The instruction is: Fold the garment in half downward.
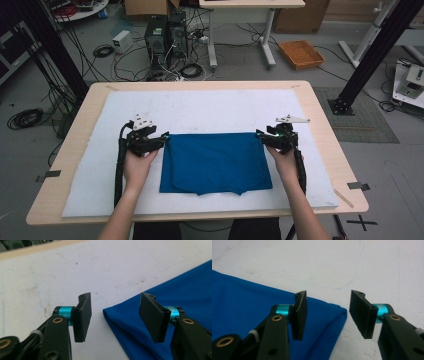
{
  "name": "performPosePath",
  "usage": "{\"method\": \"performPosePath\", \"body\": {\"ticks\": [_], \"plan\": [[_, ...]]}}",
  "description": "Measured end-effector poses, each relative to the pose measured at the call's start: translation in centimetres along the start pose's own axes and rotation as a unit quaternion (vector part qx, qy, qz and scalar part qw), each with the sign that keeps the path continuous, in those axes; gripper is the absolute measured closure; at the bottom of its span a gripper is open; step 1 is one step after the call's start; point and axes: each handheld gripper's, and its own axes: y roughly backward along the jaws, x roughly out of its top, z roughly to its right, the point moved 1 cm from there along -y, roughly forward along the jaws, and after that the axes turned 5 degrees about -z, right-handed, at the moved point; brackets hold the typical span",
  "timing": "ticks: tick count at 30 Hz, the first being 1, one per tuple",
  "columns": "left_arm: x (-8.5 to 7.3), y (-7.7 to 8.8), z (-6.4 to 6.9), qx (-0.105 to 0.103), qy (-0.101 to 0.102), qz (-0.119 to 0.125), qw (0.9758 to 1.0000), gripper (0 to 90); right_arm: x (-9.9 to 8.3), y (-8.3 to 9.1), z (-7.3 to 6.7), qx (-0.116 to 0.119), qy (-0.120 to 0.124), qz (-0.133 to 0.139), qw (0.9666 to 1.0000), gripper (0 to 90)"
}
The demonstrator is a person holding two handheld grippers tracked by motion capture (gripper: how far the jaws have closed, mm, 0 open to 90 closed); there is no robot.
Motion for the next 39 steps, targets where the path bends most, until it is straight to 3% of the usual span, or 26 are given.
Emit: {"method": "performPosePath", "body": {"ticks": [4,7,11,13,22,39], "plan": [[-0.8,3.0,1.1,-0.011,-0.023,0.027,0.9993,38.8,-0.3,2.3,-0.6,0.012,0.010,0.023,0.9996,41.4],[-1.2,4.4,1.6,-0.017,-0.040,0.034,0.9985,38.4,-0.8,3.6,-0.8,0.015,0.023,0.033,0.9991,39.2],[-1.4,5.6,1.9,-0.030,-0.033,0.057,0.9974,35.4,-1.7,4.6,-0.7,0.014,0.032,0.041,0.9985,36.5],[-1.5,5.8,1.9,-0.028,-0.041,0.058,0.9971,35.4,-1.9,4.8,-0.5,0.016,0.032,0.039,0.9986,35.3],[-1.9,6.0,1.6,-0.036,-0.037,0.055,0.9972,35.4,-2.1,5.8,0.4,0.011,0.022,0.051,0.9984,33.9],[-2.2,6.4,1.6,-0.036,-0.031,0.052,0.9975,35.5,-2.0,5.7,-0.2,0.016,0.031,0.050,0.9982,34.0]]}}
